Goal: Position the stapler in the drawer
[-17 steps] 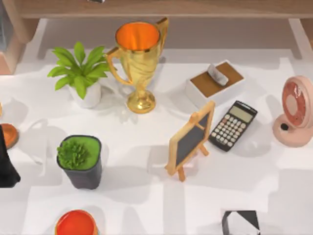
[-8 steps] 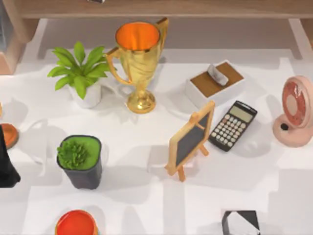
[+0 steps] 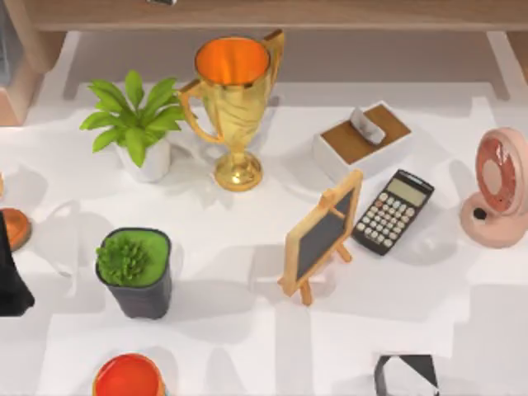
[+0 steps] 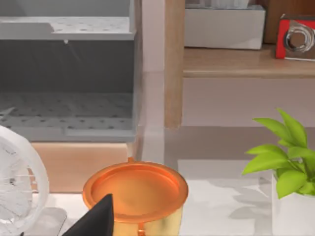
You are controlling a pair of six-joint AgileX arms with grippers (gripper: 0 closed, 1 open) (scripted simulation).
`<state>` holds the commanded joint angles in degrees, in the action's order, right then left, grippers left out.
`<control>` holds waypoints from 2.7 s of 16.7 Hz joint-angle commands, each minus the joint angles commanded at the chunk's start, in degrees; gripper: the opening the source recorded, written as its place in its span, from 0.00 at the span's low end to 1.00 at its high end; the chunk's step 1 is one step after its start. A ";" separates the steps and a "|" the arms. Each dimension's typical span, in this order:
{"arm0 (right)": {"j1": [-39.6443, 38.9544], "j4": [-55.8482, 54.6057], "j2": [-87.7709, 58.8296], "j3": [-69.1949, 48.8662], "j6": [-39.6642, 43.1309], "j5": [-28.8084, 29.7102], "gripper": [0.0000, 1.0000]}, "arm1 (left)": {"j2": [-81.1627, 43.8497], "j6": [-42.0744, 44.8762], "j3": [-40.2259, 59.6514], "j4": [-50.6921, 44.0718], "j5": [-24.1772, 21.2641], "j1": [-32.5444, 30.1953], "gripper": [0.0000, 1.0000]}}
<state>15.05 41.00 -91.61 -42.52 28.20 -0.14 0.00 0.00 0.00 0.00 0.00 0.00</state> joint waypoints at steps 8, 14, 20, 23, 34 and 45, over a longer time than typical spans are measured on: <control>0.05 0.22 0.17 -0.17 -0.02 0.03 0.00 | 0.00 0.00 0.00 0.00 0.00 0.00 1.00; 0.12 7.46 3.68 -3.73 0.08 0.03 0.00 | 0.00 0.00 0.00 0.00 0.00 0.00 1.00; 0.17 7.97 4.06 -4.38 0.00 0.07 0.00 | 0.00 0.00 0.00 0.00 0.00 0.00 1.00; 0.94 9.03 5.10 -9.30 -0.12 0.37 0.00 | 0.00 0.00 0.00 0.00 0.00 0.00 1.00; 6.35 20.76 -6.64 -67.63 0.21 1.87 0.00 | 0.00 0.00 0.00 0.00 0.00 0.00 1.00; 7.91 39.30 -38.33 -112.93 -2.87 1.96 0.00 | 0.00 0.00 0.00 0.00 0.00 0.00 1.00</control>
<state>22.96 80.31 -129.94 -155.45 25.33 1.83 0.00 0.00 0.00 0.00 0.00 0.00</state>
